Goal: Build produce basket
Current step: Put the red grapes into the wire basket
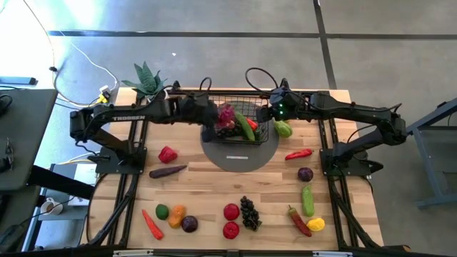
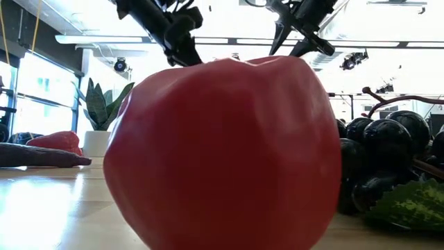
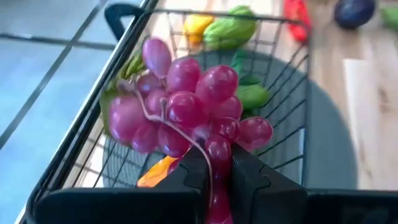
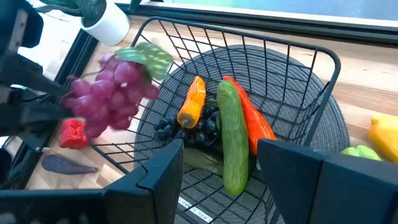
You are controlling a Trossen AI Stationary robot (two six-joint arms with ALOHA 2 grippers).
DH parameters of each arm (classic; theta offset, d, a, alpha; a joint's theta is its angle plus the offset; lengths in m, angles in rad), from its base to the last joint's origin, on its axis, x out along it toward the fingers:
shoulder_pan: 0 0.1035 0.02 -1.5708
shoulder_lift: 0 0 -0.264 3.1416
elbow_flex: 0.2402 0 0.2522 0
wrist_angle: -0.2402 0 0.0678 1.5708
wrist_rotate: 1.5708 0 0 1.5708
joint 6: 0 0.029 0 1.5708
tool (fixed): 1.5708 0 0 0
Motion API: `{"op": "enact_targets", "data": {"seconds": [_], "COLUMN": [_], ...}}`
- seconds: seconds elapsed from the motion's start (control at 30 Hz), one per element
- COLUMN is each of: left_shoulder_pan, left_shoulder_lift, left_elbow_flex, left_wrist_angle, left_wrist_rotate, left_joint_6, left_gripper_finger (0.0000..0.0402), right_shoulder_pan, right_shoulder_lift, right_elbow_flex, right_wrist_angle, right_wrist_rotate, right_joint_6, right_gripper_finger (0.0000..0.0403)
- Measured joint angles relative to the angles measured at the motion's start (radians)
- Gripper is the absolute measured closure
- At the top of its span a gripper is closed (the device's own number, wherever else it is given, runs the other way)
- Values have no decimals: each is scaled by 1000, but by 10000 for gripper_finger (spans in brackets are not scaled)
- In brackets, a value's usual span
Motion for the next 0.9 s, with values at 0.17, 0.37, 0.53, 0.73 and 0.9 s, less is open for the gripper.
{"op": "enact_targets", "data": {"seconds": [0.17,0.37,0.53,0.73,0.9], "left_shoulder_pan": [46,63,76,89,102], "left_shoulder_lift": [42,100,135,174,199], "left_elbow_flex": [0,0,0,0,0], "left_wrist_angle": [2,32,57,118,130], "left_wrist_rotate": [4,2,2,-14,-1], "left_joint_6": [0,1,0,1,0], "left_gripper_finger": [378,378,364,340,317], "right_shoulder_pan": [0,-17,-33,-25,2], "right_shoulder_lift": [0,0,0,0,0], "right_elbow_flex": [0,0,0,0,0], "right_wrist_angle": [-26,-136,-268,-414,-504], "right_wrist_rotate": [2,-26,-112,-146,-139], "right_joint_6": [-1,-54,-72,-96,-98], "right_gripper_finger": [214,214,214,214,214]}}
